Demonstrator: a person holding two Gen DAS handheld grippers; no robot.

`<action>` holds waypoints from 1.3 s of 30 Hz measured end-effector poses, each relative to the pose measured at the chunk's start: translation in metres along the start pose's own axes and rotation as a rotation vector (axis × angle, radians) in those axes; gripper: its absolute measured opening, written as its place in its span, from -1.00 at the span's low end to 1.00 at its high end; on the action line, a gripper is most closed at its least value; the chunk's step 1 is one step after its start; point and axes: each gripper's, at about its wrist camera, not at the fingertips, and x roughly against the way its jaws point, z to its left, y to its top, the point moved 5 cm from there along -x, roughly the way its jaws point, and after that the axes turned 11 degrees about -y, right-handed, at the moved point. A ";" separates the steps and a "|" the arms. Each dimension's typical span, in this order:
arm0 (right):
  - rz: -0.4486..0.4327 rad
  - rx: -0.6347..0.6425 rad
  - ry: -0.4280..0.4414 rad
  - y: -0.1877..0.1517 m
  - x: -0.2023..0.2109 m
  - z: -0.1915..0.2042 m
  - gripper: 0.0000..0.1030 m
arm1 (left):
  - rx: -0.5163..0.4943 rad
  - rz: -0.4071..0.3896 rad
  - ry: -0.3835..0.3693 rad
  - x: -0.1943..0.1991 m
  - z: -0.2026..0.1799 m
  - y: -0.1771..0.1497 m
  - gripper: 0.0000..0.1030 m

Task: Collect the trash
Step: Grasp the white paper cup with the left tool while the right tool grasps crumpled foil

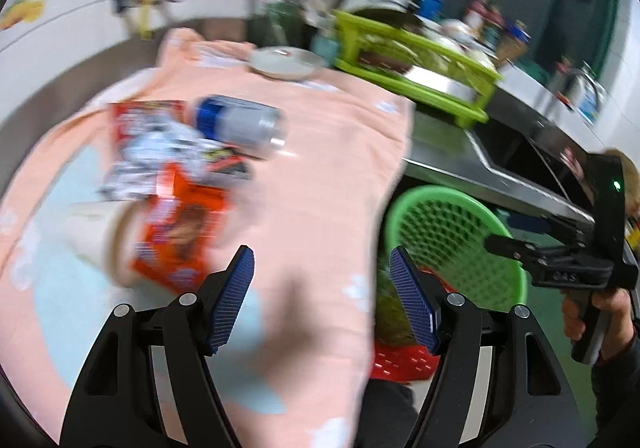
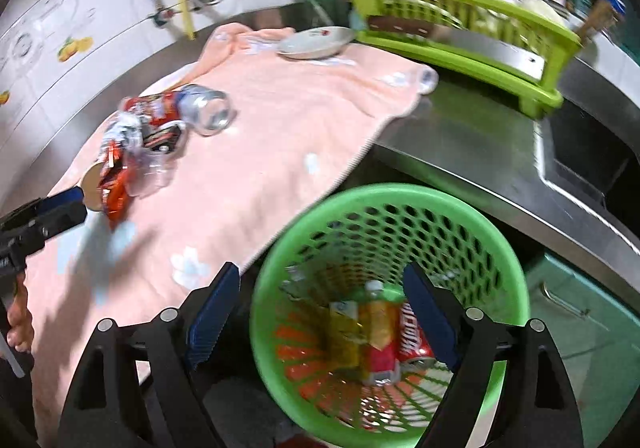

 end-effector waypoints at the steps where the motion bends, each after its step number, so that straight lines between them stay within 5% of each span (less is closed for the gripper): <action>1: -0.004 0.010 0.006 0.003 0.000 0.006 0.61 | 0.009 -0.012 0.022 0.006 0.009 0.001 0.36; 7: -0.019 0.066 0.050 0.018 0.002 0.043 0.62 | 0.061 -0.074 0.185 0.039 0.069 0.004 0.56; 14: -0.037 0.125 0.081 0.033 0.004 0.079 0.67 | 0.017 -0.071 0.284 0.049 0.116 -0.002 0.86; 33: -0.025 0.266 0.142 0.078 -0.014 0.168 0.68 | 0.052 -0.005 0.040 0.010 0.178 -0.004 0.90; 39: -0.019 0.308 0.193 0.098 -0.022 0.201 0.68 | 0.045 -0.011 0.017 0.004 0.183 -0.001 0.90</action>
